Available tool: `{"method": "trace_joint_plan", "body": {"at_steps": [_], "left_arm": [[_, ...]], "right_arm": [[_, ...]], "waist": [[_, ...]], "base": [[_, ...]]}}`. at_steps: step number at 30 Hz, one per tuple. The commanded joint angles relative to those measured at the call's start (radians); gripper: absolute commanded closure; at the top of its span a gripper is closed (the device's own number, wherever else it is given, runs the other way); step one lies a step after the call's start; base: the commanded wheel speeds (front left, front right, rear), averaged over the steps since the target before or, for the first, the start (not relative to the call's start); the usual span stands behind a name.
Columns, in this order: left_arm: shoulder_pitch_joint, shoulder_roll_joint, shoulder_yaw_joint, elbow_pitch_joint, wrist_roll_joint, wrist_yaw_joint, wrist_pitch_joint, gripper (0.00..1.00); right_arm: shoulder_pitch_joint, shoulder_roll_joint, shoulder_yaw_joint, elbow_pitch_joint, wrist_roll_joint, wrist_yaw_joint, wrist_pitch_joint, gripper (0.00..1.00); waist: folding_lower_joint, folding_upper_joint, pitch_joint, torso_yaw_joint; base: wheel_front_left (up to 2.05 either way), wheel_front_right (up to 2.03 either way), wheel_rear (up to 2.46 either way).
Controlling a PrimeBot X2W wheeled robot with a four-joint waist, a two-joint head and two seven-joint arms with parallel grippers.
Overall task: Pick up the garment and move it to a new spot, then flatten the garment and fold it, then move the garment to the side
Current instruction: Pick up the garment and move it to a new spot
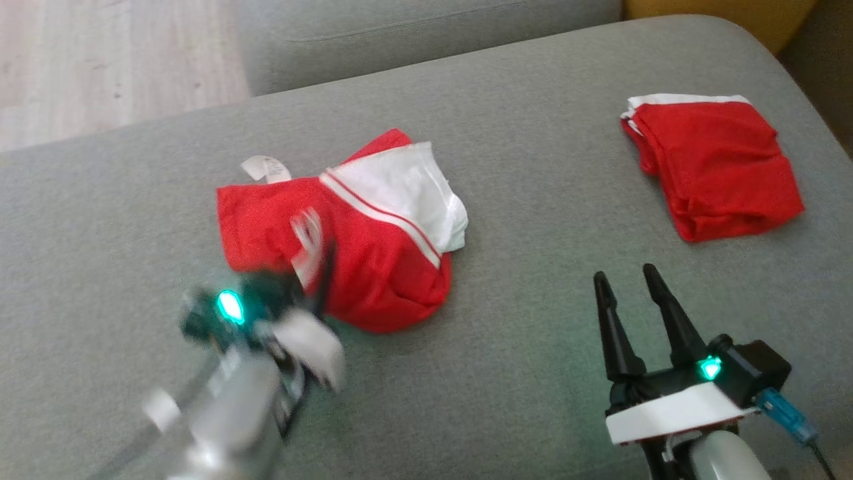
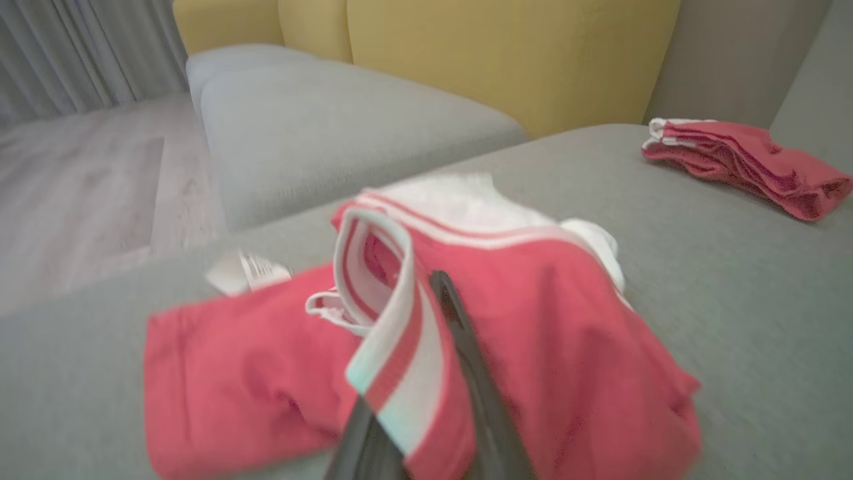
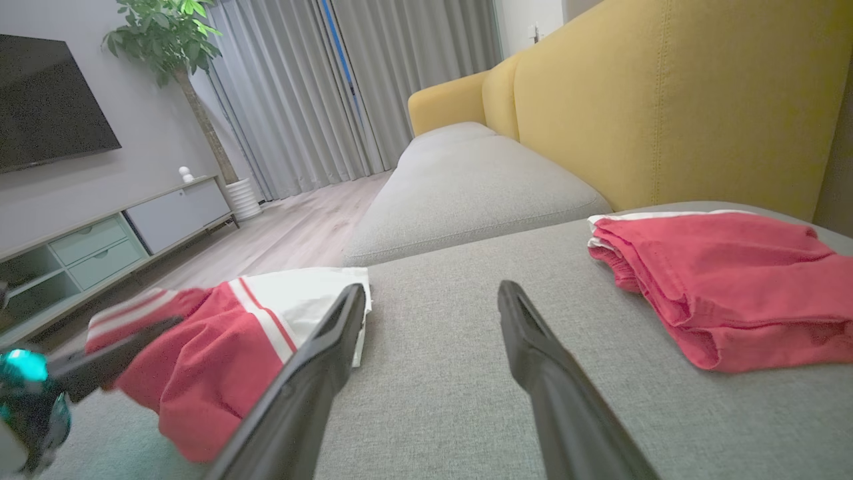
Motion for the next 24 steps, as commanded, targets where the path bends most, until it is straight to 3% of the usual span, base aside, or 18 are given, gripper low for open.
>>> {"method": "trace_joint_plan", "body": {"at_steps": [1,2,4,5,12,17,24], "left_arm": [[0.009,-0.001,0.026,-0.058,-0.01,0.017,-0.012,1.0],[0.046,-0.01,0.016,-0.08,-0.006,0.025,-0.013,0.9],[0.113,-0.023,-0.001,-0.127,0.0,0.041,-0.013,0.37],[0.142,-0.029,-0.007,-0.15,0.001,0.051,-0.013,0.0],[0.324,-0.041,-0.01,-0.382,0.033,0.156,-0.014,0.0],[0.428,-0.022,0.076,-0.564,0.053,0.236,-0.014,0.0],[0.576,0.0,0.186,-0.742,0.09,0.285,-0.014,0.0]], "right_arm": [[-0.01,0.006,0.008,-0.025,0.003,-0.001,-0.011,0.0],[-0.003,0.006,0.0,-0.021,0.003,-0.001,-0.011,0.0],[0.012,0.007,-0.013,-0.014,0.001,-0.001,-0.011,0.0],[0.021,0.007,-0.018,-0.009,0.001,-0.001,-0.011,0.0],[0.074,0.008,-0.065,0.015,-0.005,-0.001,-0.011,0.0],[0.097,0.008,-0.094,0.02,-0.025,-0.001,-0.011,0.0],[0.136,0.009,-0.121,0.017,-0.069,-0.001,-0.011,0.0]], "waist": [[-0.0001,0.0,-0.005,0.019],[-0.0001,0.0,-0.011,0.03],[-0.0001,0.0,-0.027,0.054],[-0.0001,0.0,-0.038,0.066],[-0.0001,0.0,-0.116,0.143],[-0.0001,0.0,-0.164,0.186],[-0.0001,0.0,-0.212,0.221]], "base": [[0.0,0.0,0.0],[0.0,0.0,0.0],[0.0,0.0,0.0],[0.0,0.0,0.0],[0.0,0.0,0.0],[0.0,0.0,0.0],[0.0,0.0,0.0]]}}
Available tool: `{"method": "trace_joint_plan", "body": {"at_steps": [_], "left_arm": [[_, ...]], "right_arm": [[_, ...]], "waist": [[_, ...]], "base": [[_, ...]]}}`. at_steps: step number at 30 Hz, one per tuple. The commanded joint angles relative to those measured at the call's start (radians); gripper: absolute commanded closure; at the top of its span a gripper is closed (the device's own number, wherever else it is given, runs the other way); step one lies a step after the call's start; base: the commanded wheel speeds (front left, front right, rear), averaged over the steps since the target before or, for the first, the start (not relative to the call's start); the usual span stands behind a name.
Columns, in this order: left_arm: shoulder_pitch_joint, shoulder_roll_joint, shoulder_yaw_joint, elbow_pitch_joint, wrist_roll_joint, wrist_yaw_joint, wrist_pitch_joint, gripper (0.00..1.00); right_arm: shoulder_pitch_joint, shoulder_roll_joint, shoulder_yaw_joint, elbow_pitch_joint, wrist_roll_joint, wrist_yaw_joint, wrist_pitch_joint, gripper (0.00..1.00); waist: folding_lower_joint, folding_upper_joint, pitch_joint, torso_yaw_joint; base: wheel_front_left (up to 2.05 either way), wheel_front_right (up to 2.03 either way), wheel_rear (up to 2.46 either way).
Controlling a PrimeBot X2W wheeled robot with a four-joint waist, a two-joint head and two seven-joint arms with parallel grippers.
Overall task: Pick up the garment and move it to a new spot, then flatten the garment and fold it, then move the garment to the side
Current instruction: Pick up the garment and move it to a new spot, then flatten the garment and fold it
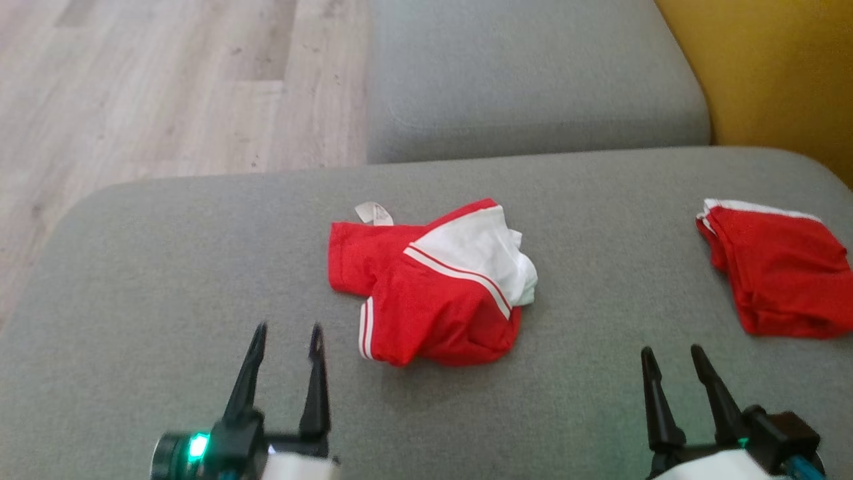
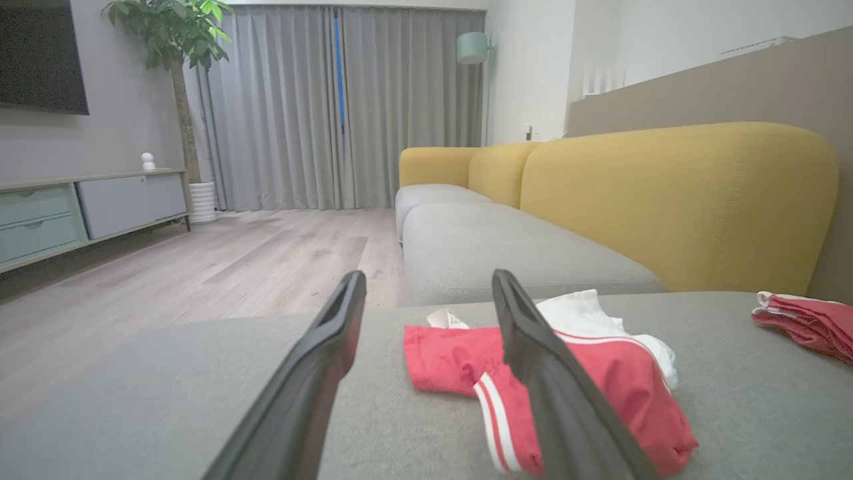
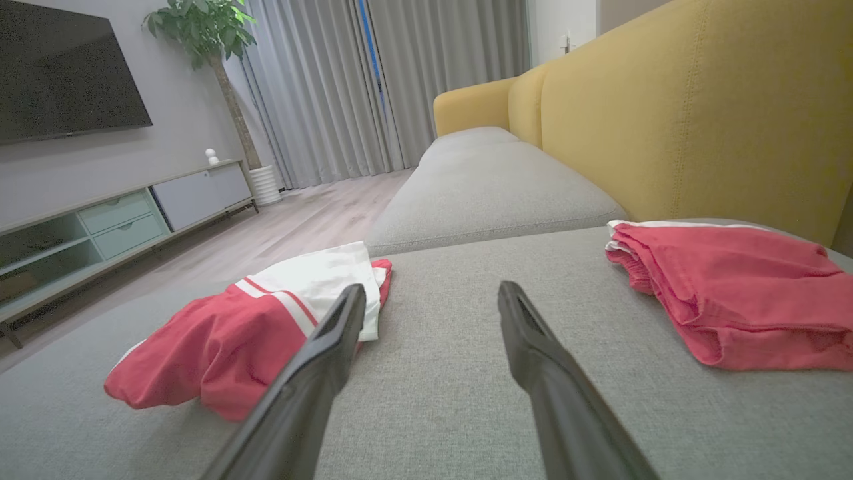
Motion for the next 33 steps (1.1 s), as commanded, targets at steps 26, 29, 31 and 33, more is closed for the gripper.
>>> {"method": "trace_joint_plan", "body": {"at_steps": [26,29,31,33], "left_arm": [[0.116,-0.032,0.1,-0.074,0.074,-0.023,-0.006,0.0],[0.114,-0.034,0.099,-0.07,0.075,-0.026,-0.006,0.0],[0.112,-0.036,0.099,-0.067,0.076,-0.027,-0.006,0.0],[0.11,-0.037,0.101,-0.065,0.075,-0.028,-0.006,0.0]], "right_arm": [[0.026,-0.004,0.019,-0.034,-0.029,-0.001,-0.011,0.0],[0.027,-0.004,0.017,-0.035,-0.028,-0.001,-0.011,0.0],[0.027,-0.004,0.017,-0.036,-0.03,-0.001,-0.011,0.0],[0.026,-0.004,0.016,-0.036,-0.031,-0.001,-0.011,0.0]], "waist": [[0.0002,0.0,-0.021,0.033],[0.0002,0.0,-0.017,0.036],[0.0002,0.0,-0.015,0.037],[0.0002,0.0,-0.012,0.038]], "base": [[0.0,0.0,0.0],[0.0,0.0,0.0],[0.0,0.0,0.0],[0.0,0.0,0.0]]}}
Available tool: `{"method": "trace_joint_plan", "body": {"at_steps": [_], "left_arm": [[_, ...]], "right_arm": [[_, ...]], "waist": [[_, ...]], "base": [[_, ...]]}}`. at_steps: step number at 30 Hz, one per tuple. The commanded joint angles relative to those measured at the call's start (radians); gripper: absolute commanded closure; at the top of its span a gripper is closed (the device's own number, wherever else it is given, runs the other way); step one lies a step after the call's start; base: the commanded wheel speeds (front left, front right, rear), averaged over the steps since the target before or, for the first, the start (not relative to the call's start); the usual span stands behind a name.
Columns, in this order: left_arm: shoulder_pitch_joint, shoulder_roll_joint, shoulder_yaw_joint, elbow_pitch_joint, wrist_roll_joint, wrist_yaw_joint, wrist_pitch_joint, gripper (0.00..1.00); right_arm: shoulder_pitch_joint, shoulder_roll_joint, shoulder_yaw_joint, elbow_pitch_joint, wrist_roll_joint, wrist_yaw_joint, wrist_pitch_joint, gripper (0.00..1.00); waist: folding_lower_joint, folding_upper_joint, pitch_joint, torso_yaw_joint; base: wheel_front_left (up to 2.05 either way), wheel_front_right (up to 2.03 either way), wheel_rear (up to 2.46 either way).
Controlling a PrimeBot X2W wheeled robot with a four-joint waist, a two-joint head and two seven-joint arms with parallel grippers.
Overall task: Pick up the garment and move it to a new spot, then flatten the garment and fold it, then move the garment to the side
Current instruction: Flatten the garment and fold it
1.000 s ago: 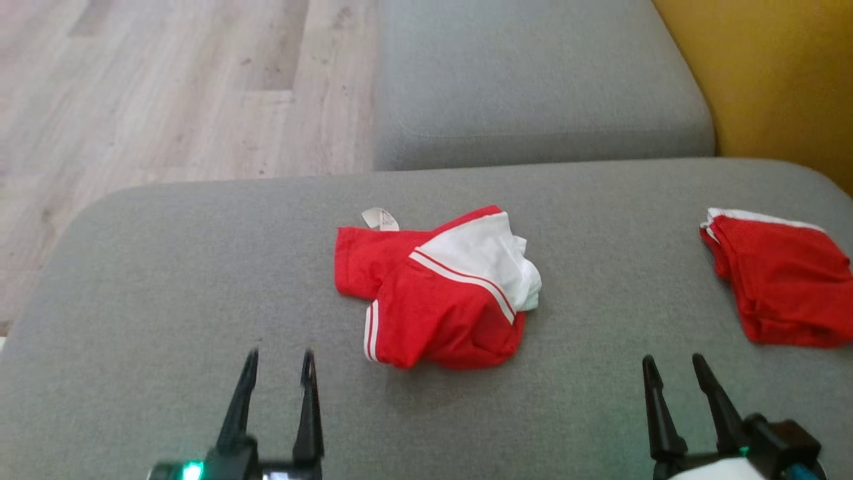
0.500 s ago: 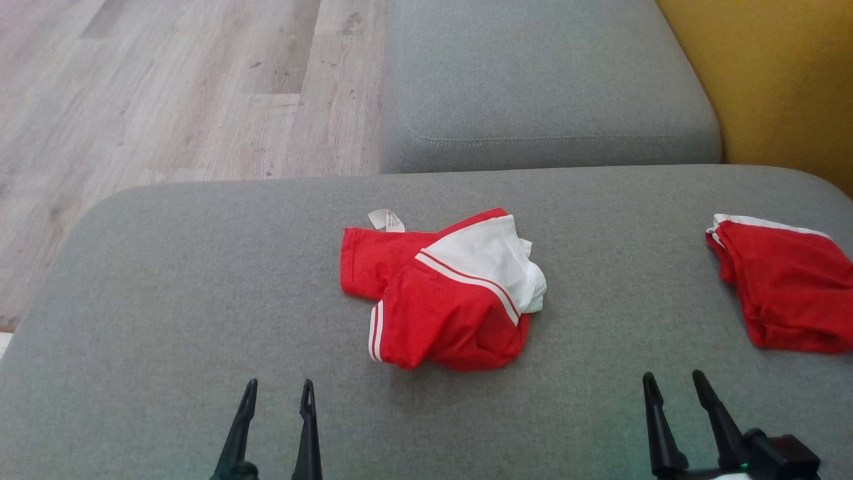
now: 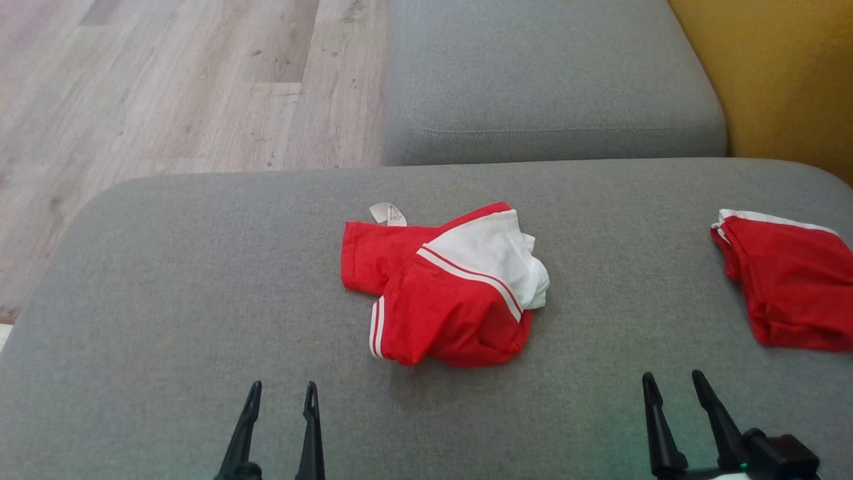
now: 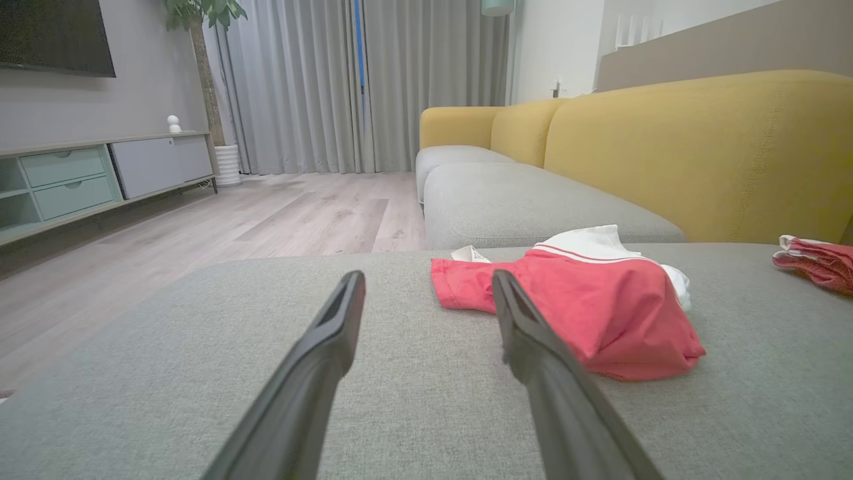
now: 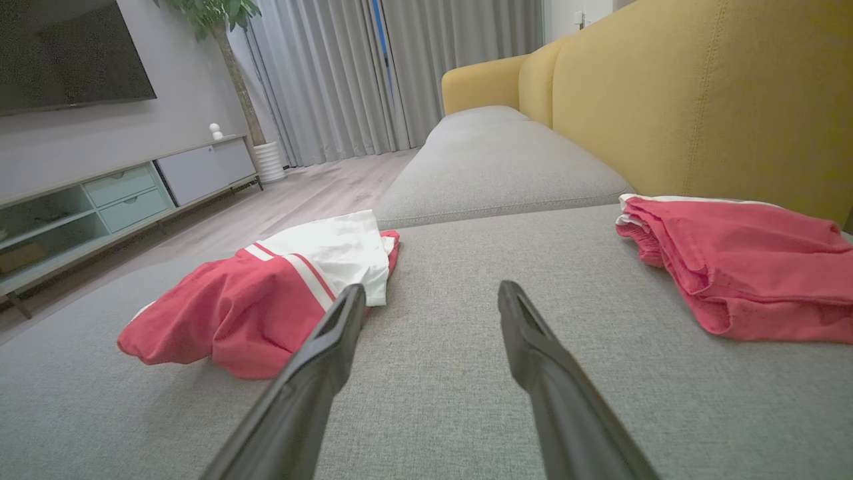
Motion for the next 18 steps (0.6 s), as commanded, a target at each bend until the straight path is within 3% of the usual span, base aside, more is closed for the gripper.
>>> {"method": "trace_joint_plan", "body": {"at_steps": [1,11,18], "left_arm": [[-0.062,-0.013,0.04,-0.027,0.005,-0.004,-0.006,0.0],[-0.137,-0.016,0.032,0.008,0.009,-0.022,-0.006,0.0],[-0.403,-0.017,-0.023,0.187,0.015,-0.107,-0.006,0.0]], "right_arm": [[-0.04,-0.006,0.019,-0.029,-0.011,-0.001,-0.011,0.0],[-0.057,-0.006,0.03,-0.032,-0.023,-0.001,-0.011,0.0],[-0.102,-0.013,0.075,-0.034,-0.042,-0.001,-0.011,0.0]], "waist": [[0.0,-0.0001,0.003,0.0],[0.0,-0.0001,0.051,-0.013],[0.0,-0.0001,0.154,-0.047]], "base": [[0.0,0.0,0.0],[0.0,0.0,0.0],[0.0,0.0,0.0]]}}
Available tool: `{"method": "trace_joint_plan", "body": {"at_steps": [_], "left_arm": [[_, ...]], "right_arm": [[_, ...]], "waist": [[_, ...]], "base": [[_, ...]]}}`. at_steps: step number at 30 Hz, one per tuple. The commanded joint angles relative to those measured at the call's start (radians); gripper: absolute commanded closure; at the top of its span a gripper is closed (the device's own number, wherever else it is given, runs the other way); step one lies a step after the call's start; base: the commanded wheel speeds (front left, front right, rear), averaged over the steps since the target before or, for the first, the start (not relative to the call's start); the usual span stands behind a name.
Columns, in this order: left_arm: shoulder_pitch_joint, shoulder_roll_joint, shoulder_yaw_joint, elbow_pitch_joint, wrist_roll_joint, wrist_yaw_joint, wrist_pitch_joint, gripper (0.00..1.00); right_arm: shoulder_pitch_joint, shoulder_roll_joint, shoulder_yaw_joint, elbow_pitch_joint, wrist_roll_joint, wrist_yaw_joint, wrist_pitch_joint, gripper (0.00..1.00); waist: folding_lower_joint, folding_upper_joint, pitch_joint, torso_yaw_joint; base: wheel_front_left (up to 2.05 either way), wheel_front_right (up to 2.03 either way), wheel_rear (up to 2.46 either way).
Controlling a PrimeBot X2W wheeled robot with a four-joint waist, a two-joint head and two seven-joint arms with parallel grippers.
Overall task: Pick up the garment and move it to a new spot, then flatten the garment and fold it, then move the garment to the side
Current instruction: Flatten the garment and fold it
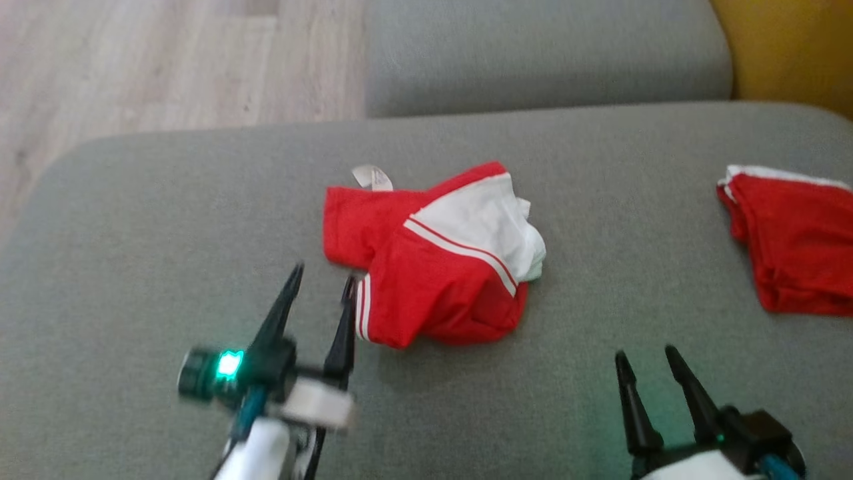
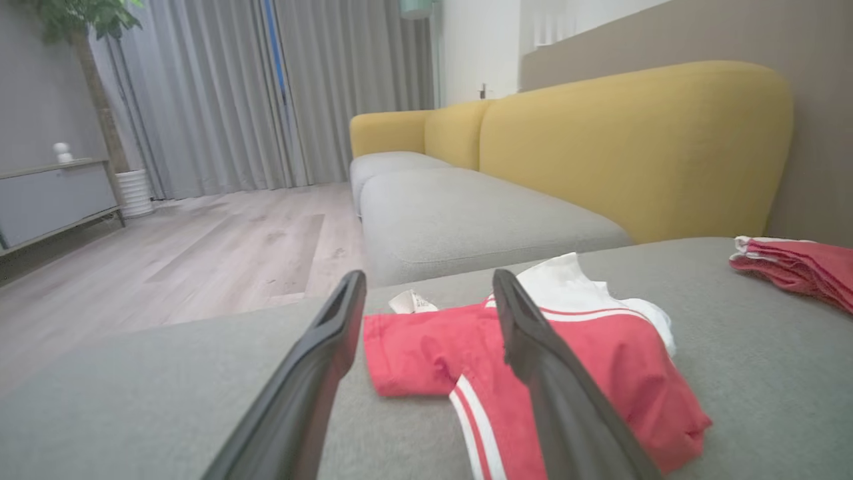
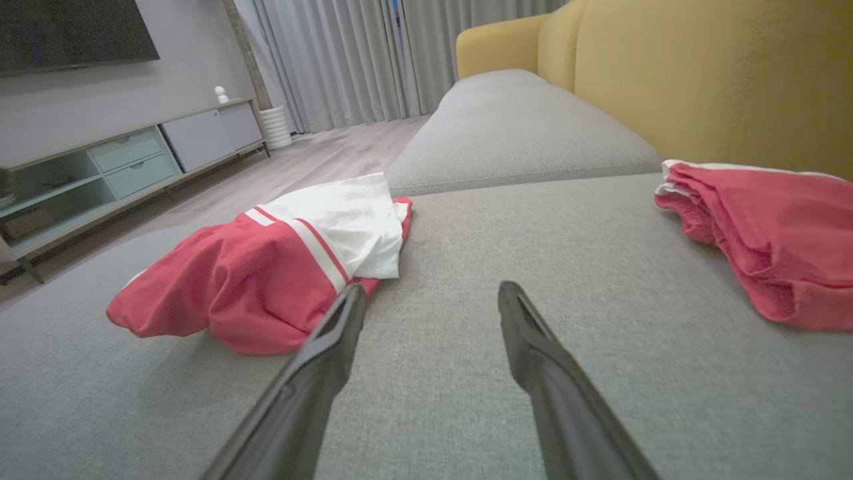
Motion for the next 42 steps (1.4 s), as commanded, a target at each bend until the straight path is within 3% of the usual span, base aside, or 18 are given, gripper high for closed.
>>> {"method": "trace_joint_plan", "body": {"at_steps": [1,5,13,16,23,24,25,26,27,35,42], "left_arm": [[-0.097,-0.003,0.02,0.002,0.003,-0.013,-0.001,0.0],[-0.294,-0.003,-0.016,0.154,-0.008,-0.073,0.036,0.0],[-0.545,-0.003,-0.103,0.431,-0.077,-0.133,0.113,0.0],[-0.584,-0.003,-0.14,0.515,-0.097,-0.138,0.137,0.0],[-0.627,-0.003,-0.181,0.645,-0.11,-0.101,0.117,0.0],[-0.631,-0.003,-0.187,0.655,-0.115,-0.1,0.111,0.03],[-0.635,-0.003,-0.193,0.664,-0.118,-0.098,0.104,0.58],[-0.638,-0.003,-0.2,0.669,-0.121,-0.095,0.092,0.92],[-0.639,-0.003,-0.207,0.673,-0.127,-0.095,0.086,1.0],[-0.646,-0.003,-0.261,0.695,-0.179,-0.114,0.068,1.0],[-0.657,-0.004,-0.287,0.688,-0.187,-0.089,0.031,1.0]], "right_arm": [[-0.066,-0.016,0.03,-0.036,-0.007,-0.001,-0.011,0.0],[-0.122,-0.028,0.057,-0.044,-0.006,-0.001,-0.011,0.0],[-0.187,-0.04,0.098,-0.032,0.001,-0.001,-0.011,0.0],[-0.191,-0.041,0.1,-0.03,0.002,-0.001,-0.011,0.0],[-0.192,-0.039,0.1,-0.03,0.002,-0.001,-0.011,0.0],[-0.192,-0.039,0.1,-0.03,0.002,-0.001,-0.011,0.0],[-0.191,-0.038,0.099,-0.03,0.002,-0.001,-0.011,0.0],[-0.191,-0.038,0.097,-0.03,0.002,-0.001,-0.011,0.0],[-0.19,-0.037,0.095,-0.03,0.001,-0.001,-0.011,0.0],[-0.196,-0.027,0.094,-0.026,0.009,-0.001,-0.011,0.0],[-0.179,-0.019,0.088,-0.017,0.011,-0.001,-0.011,0.0]], "waist": [[-0.0001,0.0,0.057,-0.026],[-0.0001,0.0,0.131,-0.064],[-0.0001,0.0,0.207,-0.141],[-0.0001,0.0,0.214,-0.16],[-0.0001,0.0,0.219,-0.181],[-0.0001,0.0,0.219,-0.181],[-0.0001,0.0,0.219,-0.18],[-0.0001,0.0,0.218,-0.179],[-0.0001,0.0,0.217,-0.178],[-0.0001,0.0,0.191,-0.175],[-0.0001,0.0,0.155,-0.172]], "base": [[0.0,0.0,0.0],[0.0,0.0,0.0],[0.0,0.0,0.0],[0.0,0.0,0.0],[0.0,0.0,0.0],[0.0,0.0,0.0],[0.0,0.0,0.0],[0.0,0.0,0.0],[0.0,0.0,0.0],[0.0,0.0,0.0],[0.0,0.0,0.0]]}}
